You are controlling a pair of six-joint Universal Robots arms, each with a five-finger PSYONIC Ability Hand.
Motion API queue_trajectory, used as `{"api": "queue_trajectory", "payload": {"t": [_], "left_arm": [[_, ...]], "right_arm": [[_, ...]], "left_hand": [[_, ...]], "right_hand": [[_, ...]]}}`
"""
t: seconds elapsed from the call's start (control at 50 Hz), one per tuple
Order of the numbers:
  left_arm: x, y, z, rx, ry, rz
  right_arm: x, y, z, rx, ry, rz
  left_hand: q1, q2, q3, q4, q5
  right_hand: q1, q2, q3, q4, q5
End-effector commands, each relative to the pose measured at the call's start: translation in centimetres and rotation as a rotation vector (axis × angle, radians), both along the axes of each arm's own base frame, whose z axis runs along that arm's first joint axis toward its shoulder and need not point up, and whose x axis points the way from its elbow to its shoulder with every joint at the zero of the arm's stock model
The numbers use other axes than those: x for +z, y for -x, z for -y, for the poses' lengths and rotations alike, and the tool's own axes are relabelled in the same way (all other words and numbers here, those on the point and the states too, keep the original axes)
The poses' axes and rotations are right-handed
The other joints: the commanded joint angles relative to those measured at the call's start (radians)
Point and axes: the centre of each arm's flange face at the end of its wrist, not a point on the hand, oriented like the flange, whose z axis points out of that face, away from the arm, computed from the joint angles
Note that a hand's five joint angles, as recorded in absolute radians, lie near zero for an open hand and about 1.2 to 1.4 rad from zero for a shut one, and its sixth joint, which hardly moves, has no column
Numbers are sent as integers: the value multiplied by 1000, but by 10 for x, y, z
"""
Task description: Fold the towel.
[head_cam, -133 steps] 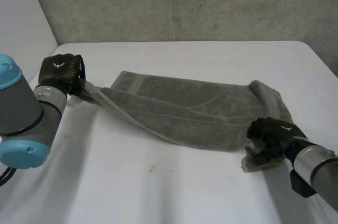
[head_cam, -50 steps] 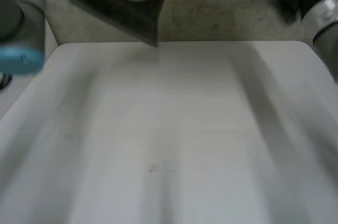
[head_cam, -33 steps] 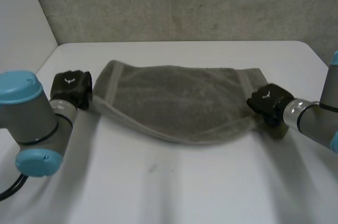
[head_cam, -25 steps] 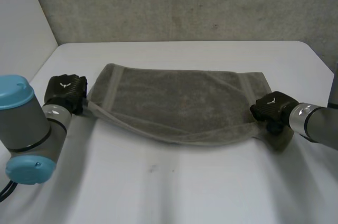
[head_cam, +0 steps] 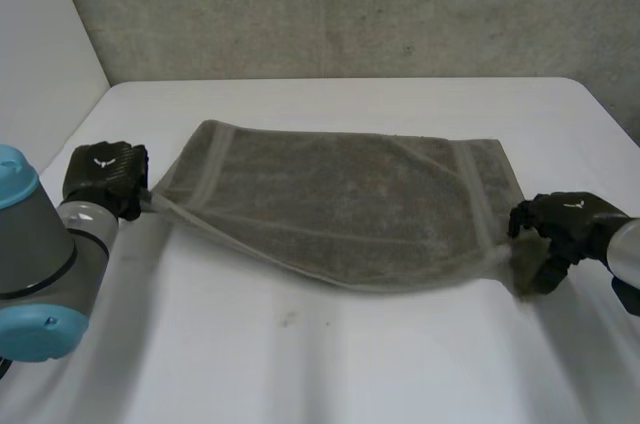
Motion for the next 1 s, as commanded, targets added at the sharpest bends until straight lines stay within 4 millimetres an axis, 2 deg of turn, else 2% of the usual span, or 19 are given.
{"api": "queue_trajectory", "payload": {"t": [0.02, 0.04, 0.12, 0.22, 0.26, 0.28, 0.32, 0.36, 0.54, 0.64, 1.0], "left_arm": [[4, -2, 0, 8, 9, -7], [4, -2, 0, 5, 9, -7], [4, -1, -1, 0, 8, -7], [4, 1, -3, -5, 8, -8], [4, 2, -3, -9, 6, -8], [4, 2, -3, -9, 6, -8], [4, 2, -3, -9, 8, -8], [3, 1, -3, -7, 6, -8], [2, -2, -1, 4, 2, -7], [2, -2, 0, 5, 2, -7], [1, -2, 0, 4, -1, -7]], "right_arm": [[8, 3, -30, -6, 118, -1], [9, 4, -35, -8, 139, 1], [8, 2, -43, 3, 147, 7], [2, -2, -52, 40, 109, 29], [-4, -5, -53, 55, 89, 38], [-4, -5, -53, 55, 89, 38], [-19, -5, -46, 60, 58, 36], [-26, -6, -40, 60, 54, 32], [-51, -6, -6, 68, 111, 8], [-56, -10, 6, 74, 127, -5], [-64, -17, 21, 90, 132, -10]], "left_hand": [[199, 172, 171, 170, 177], [187, 160, 159, 158, 165], [172, 146, 145, 143, 151], [143, 116, 115, 114, 121], [140, 113, 112, 111, 118], [140, 113, 112, 111, 118], [140, 113, 112, 111, 118], [140, 113, 112, 111, 118], [140, 113, 112, 111, 118], [140, 113, 112, 111, 118], [140, 113, 112, 111, 118]], "right_hand": [[399, 346, 349, 346, 337], [531, 477, 480, 477, 468], [638, 584, 587, 584, 575], [591, 537, 540, 537, 528], [375, 322, 325, 322, 313], [374, 320, 323, 320, 311], [81, 28, 31, 28, 19], [39, -14, -11, -14, -23], [51, -3, 0, -3, -12], [60, 6, 9, 6, -3], [133, 79, 82, 79, 70]]}}
